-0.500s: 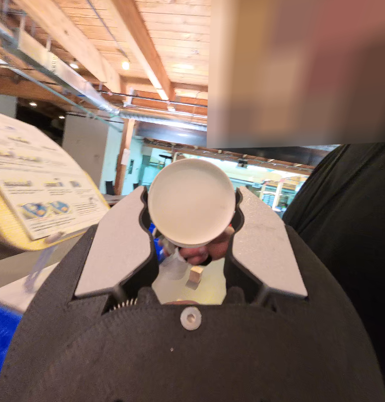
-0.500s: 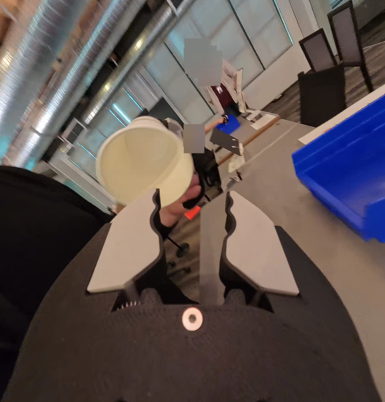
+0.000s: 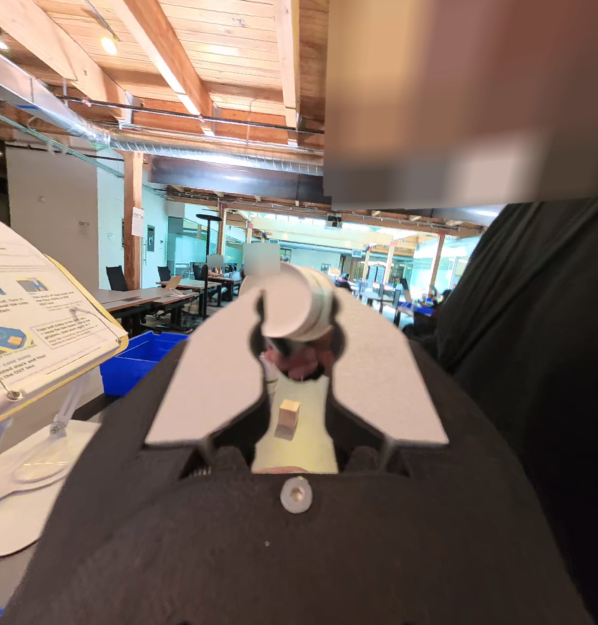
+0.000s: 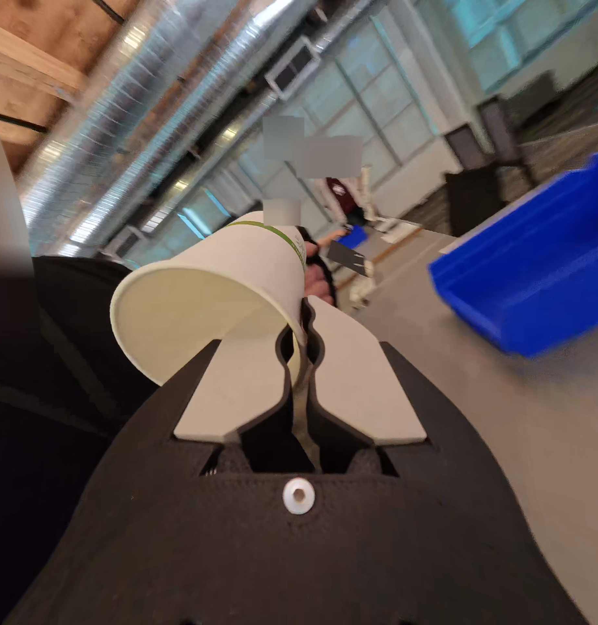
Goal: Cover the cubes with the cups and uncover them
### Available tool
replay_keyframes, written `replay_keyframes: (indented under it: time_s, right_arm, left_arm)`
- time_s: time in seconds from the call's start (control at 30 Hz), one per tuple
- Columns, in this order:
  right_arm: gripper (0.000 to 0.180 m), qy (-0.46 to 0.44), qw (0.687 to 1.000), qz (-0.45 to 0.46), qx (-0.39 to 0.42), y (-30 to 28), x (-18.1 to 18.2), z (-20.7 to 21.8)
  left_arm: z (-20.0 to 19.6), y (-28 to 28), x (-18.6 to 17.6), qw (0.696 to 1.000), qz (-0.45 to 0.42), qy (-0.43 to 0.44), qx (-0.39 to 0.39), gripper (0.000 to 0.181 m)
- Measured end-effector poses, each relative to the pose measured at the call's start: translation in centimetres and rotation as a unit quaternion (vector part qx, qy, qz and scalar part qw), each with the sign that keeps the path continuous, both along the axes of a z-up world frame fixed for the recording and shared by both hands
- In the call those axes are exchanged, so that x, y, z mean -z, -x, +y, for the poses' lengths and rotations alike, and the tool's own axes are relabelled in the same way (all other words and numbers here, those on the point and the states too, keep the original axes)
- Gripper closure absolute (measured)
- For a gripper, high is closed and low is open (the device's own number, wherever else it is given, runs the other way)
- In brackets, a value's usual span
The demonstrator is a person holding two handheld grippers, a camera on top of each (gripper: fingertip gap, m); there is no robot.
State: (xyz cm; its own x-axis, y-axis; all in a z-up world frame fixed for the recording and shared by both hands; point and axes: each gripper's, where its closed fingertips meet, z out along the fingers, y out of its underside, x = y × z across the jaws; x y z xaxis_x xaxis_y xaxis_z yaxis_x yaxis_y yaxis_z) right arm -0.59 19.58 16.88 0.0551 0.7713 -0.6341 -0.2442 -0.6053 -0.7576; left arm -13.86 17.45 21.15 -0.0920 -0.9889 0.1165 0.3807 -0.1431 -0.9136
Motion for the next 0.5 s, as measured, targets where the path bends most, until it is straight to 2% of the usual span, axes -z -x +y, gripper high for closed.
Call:
replay_keyframes:
  time_s: [0.03, 0.07, 0.17, 0.23, 0.3, 0.37, 0.5]
  right_arm:
    - [0.178, -0.008, 0.998, -0.055, 0.028, -2.9, 0.3, 0.1]
    - [0.178, -0.015, 0.991, -0.115, 0.062, -6.2, 0.6, 0.3]
    - [0.178, 0.007, 0.946, -0.288, 0.147, -16.7, 1.2, 0.0]
    - [0.178, 0.035, 0.897, -0.397, 0.193, -23.6, 1.4, -0.6]
    - [0.178, 0.084, 0.833, -0.503, 0.214, -29.8, 2.5, -1.5]
    - [0.178, 0.137, 0.78, -0.572, 0.212, -34.4, 3.8, -2.3]
    - [0.178, 0.21, 0.714, -0.641, 0.187, -39.4, 6.5, -2.6]
  left_arm:
    - [0.0, 0.3, 0.3, 1.0, 0.008, -0.012, 0.002, 0.168]
    - [0.0, 0.5, 0.7, 1.0, 0.021, -0.021, 0.005, 0.181]
    - [0.4, 0.5, 2.2, 0.998, 0.063, -0.021, -0.003, 0.181]
    - [0.6, 0.2, 3.2, 0.996, 0.088, -0.021, -0.005, 0.181]
    - [0.6, -0.2, 4.0, 0.994, 0.11, -0.027, -0.008, 0.181]
    - [0.6, -0.9, 4.9, 0.99, 0.138, -0.034, -0.011, 0.181]
    - [0.2, -2.0, 5.5, 0.987, 0.156, -0.042, 0.003, 0.181]
